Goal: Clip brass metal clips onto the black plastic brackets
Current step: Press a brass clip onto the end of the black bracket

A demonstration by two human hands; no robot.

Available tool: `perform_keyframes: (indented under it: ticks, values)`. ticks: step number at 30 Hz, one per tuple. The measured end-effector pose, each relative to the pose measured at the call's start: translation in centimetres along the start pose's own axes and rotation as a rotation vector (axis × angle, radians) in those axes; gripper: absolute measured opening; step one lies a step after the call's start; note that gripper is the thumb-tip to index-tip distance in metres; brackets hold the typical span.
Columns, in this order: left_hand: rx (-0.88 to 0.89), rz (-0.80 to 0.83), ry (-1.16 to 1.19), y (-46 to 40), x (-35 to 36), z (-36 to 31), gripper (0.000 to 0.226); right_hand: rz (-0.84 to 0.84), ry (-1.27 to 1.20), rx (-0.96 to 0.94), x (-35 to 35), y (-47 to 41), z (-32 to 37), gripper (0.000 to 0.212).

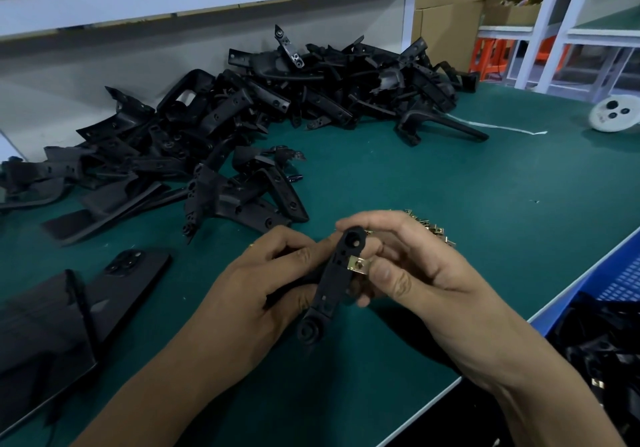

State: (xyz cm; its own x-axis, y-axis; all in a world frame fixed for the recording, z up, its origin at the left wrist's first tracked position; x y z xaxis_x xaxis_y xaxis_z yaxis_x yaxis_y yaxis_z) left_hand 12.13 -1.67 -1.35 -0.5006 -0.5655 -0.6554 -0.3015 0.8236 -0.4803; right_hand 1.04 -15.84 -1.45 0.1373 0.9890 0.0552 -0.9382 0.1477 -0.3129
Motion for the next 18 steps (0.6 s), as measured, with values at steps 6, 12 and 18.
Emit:
perform_keyframes:
  ticks: [6,12,18]
  values:
    - [-0.017,0.032,-0.055,0.1,-0.1,-0.5,0.045,0.017,-0.019,-0.020,-0.1,0.2,0.0,0.033]
    - [-0.015,0.041,-0.049,0.3,0.1,0.4,0.044,0.002,-0.036,-0.027,0.0,0.2,0.2,0.031]
    - [-0.027,-0.066,-0.221,0.0,-0.6,-0.2,0.048,-0.184,-0.067,-0.052,-0.7,0.1,0.1,0.028]
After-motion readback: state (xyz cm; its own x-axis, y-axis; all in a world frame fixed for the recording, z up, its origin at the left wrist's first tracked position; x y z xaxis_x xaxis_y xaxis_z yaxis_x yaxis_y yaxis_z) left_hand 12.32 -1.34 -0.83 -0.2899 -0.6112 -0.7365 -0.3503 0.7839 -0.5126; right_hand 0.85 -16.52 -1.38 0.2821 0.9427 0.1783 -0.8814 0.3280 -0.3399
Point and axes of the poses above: each hand's wrist, its own y-axis away from the middle knuckle, its own x-axis out of the palm, z = x × y, the point moved 6 cm from there along -y, towards the middle knuckle, and after that the axes turned 4 degrees about x, right-handed, at the moved point
